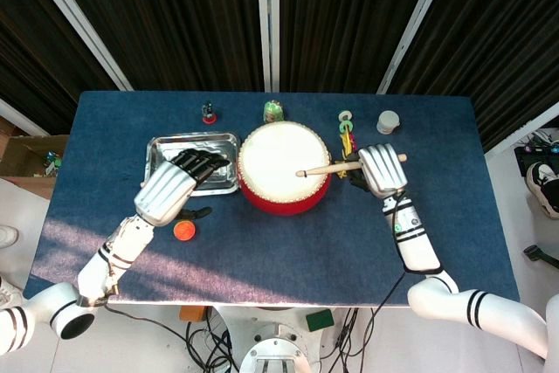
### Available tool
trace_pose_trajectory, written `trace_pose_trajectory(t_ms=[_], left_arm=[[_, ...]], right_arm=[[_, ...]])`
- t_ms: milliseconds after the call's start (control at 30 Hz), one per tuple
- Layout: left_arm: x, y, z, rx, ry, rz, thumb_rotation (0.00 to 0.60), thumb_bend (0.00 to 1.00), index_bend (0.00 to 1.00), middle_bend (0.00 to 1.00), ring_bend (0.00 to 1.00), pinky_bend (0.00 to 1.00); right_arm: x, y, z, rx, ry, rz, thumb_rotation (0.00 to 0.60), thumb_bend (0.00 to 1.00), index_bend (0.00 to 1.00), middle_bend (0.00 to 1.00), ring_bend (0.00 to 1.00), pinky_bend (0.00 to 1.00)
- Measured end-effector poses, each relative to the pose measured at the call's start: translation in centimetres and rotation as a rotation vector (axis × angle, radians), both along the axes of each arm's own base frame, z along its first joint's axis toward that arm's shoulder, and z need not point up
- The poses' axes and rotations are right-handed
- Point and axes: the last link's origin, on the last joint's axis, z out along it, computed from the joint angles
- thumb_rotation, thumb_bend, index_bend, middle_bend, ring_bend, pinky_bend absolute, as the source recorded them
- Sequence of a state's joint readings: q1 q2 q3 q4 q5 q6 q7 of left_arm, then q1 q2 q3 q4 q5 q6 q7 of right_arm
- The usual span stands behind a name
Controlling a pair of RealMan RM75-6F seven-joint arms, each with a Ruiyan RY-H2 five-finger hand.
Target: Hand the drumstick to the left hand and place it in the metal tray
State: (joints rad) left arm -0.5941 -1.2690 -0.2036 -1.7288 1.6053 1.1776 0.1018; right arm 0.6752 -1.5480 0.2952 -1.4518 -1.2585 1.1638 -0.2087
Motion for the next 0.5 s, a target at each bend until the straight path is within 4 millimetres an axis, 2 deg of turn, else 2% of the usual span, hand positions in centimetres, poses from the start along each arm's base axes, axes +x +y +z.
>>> trace_pose_trajectory(t_ms=[133, 300, 500], left_arm=[[1.1, 1.0, -0.3, -0.022, -0.017, -0.003, 0.600, 0.07, 0.22, 0.23, 0.23, 0.28], [2.8, 1.9, -0.1, -0.038, -0.089, -0.006, 0.600, 0.09, 0.30, 0.27, 0.26, 0.33], [4.5, 2.6, -0.3, -0.070, -0.134, -0.023, 0.600, 0.11, 0.32, 0.29, 0.29, 0.34]], right_arm=[[0.7, -0.3, -0.6, 0.003, -0.014, 0.000, 0.600, 0.76, 1.00, 1.00, 1.00, 1.00], [2.2, -0.6, -2.1, 0.034, -0.088, 0.003, 0.600, 0.78, 1.00, 1.00, 1.00, 1.00], [3.5, -0.8, -3.8, 0.053, -0.174, 0.007, 0.600, 0.78, 1.00, 1.00, 1.00, 1.00]])
